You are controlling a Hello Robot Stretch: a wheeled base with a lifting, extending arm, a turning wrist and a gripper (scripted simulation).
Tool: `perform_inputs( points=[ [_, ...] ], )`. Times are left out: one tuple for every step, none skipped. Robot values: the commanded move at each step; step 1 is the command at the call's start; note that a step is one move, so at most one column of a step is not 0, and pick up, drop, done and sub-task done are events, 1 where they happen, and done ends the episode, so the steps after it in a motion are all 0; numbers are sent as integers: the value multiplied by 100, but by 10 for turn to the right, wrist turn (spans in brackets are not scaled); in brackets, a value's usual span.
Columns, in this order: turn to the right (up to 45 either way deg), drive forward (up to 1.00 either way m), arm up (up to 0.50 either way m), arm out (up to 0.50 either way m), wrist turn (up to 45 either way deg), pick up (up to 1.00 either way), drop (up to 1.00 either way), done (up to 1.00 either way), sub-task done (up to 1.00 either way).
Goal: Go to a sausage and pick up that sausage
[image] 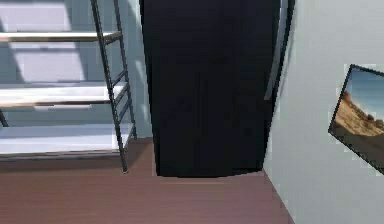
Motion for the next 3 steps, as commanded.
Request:
perform_inputs(
  points=[
    [0,10,0,0,0,0,0,0,0],
    [330,0,0,0,0,0,0,0,0],
    [0,20,0,0,0,0,0,0,0]
  ],
)
